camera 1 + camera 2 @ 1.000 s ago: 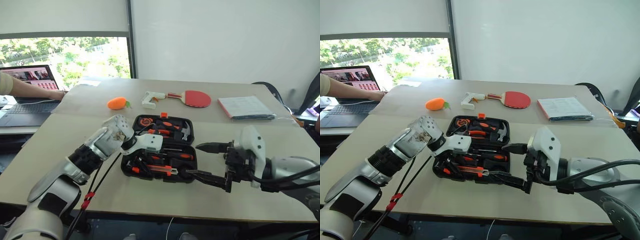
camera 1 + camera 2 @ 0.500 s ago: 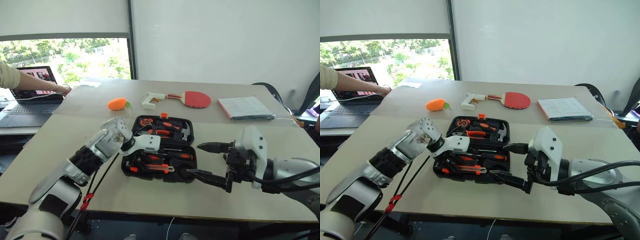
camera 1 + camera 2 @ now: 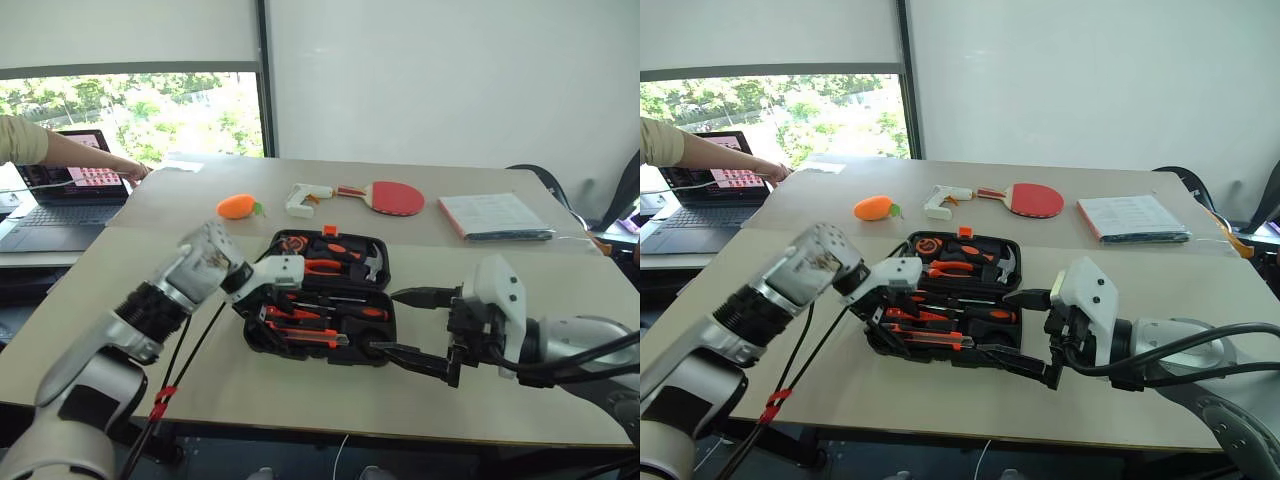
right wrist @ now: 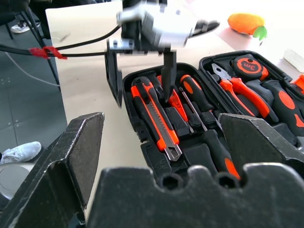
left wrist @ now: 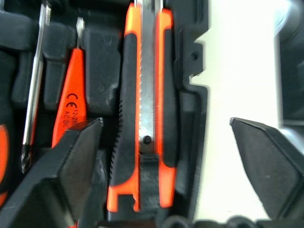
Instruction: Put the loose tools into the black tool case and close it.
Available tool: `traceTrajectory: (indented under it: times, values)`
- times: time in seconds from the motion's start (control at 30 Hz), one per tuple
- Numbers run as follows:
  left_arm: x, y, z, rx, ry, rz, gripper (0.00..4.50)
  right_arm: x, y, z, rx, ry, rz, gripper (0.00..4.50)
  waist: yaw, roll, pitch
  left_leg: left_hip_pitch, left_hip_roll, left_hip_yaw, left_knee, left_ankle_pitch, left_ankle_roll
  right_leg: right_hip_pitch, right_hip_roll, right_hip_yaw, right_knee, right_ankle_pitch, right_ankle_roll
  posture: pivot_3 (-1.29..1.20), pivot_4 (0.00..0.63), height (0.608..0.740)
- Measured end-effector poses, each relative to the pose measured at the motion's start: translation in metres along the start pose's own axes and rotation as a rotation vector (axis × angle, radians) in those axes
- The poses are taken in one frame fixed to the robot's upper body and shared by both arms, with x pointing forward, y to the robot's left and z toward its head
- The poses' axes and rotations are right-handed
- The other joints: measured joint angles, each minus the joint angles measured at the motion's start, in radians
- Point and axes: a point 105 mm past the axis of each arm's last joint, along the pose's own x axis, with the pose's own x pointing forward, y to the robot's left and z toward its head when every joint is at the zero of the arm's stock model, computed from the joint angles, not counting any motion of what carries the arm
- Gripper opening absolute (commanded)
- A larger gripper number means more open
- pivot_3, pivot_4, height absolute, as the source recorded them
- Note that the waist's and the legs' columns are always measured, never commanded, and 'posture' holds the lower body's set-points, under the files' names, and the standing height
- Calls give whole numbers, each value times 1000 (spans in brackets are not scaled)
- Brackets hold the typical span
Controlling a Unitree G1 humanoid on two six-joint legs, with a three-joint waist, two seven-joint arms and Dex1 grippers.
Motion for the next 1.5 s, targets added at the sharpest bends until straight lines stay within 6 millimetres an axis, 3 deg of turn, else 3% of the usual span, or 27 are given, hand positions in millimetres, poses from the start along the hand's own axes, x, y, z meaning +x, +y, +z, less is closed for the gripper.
traceTrajectory:
  times: [0.03,0.07,0.17,0.37,0.43,0.73,1.5]
  values:
    - [-7,2,1,8,-3,19,4473,0,-1,0,-1,1,-3,4500,0,0,0,0,0,0,0,0,0,0,0,0,0,0,0,0,150,740]
    - [-11,5,1,18,-9,31,3921,0,-1,-1,0,1,-3,4500,0,0,0,0,0,0,0,0,0,0,0,0,0,0,0,0,150,740]
    - [-9,13,0,47,-15,61,2951,0,-2,-1,-2,0,-4,4500,2,0,0,0,0,1,0,0,0,0,0,0,0,0,0,0,150,740]
    - [2,17,5,120,-19,61,583,0,-2,-1,-3,0,-5,4500,2,0,0,0,0,1,0,0,0,0,0,0,0,0,0,0,150,740]
    - [6,16,5,141,-18,54,37,0,-1,-2,-1,-2,-5,4500,2,0,0,0,0,1,0,0,0,0,0,0,0,0,0,0,150,740]
    - [17,18,-10,172,88,69,37,0,-2,-2,0,-3,-13,4500,1,0,0,0,0,1,0,0,0,0,0,0,0,0,0,0,150,740]
    - [25,14,-14,231,109,63,37,1,-3,-1,0,-11,-19,4500,1,0,0,2,0,1,0,0,0,2,0,0,0,0,0,0,150,740]
